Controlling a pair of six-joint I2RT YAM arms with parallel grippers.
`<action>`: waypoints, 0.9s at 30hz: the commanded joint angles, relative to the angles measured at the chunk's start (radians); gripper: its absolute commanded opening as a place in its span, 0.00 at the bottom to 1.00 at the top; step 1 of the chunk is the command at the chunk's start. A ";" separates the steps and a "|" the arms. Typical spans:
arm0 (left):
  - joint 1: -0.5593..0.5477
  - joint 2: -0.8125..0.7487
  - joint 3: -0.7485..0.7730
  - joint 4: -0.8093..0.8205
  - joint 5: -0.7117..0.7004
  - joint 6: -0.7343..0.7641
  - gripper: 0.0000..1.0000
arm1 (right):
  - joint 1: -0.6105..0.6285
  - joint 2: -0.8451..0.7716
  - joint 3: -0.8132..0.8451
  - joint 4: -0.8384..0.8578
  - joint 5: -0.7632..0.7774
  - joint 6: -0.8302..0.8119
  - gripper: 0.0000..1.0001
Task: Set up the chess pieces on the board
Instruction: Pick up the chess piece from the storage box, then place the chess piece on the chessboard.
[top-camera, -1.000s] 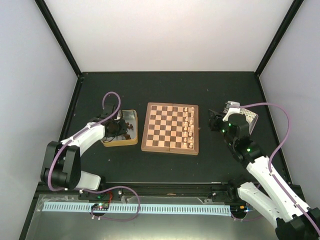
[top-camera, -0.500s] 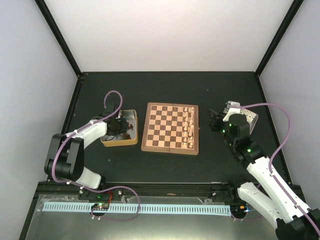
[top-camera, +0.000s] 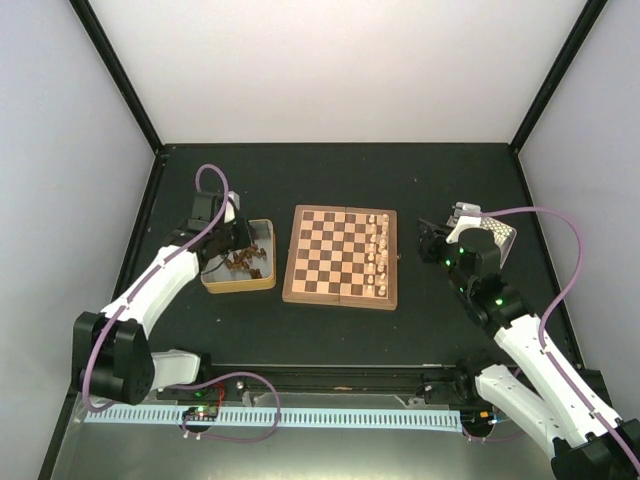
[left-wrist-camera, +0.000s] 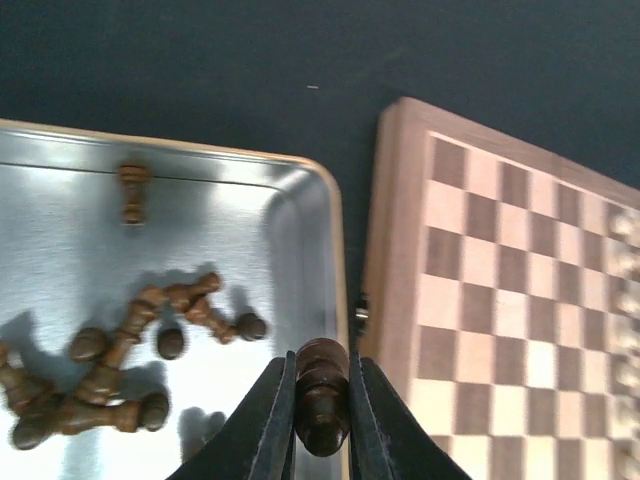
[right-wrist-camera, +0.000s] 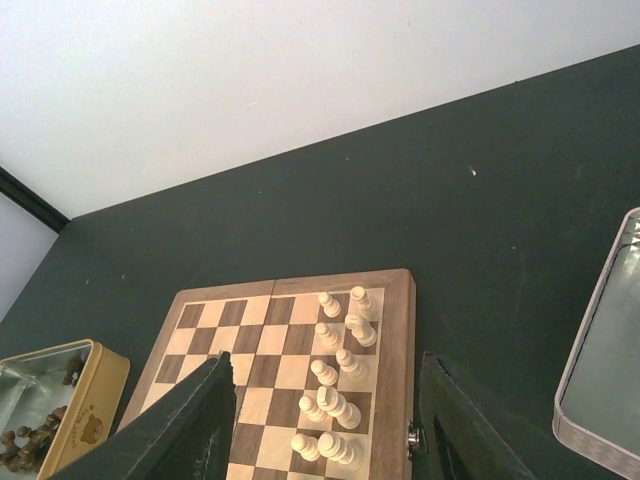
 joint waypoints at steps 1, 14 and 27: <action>-0.031 -0.010 0.055 0.014 0.198 0.025 0.10 | 0.005 -0.006 0.002 0.022 -0.014 0.018 0.52; -0.298 0.177 0.177 -0.039 -0.038 -0.012 0.11 | 0.004 -0.016 -0.014 0.015 -0.012 0.030 0.52; -0.363 0.334 0.172 0.013 -0.129 0.031 0.11 | 0.005 -0.027 -0.036 0.047 -0.038 0.026 0.52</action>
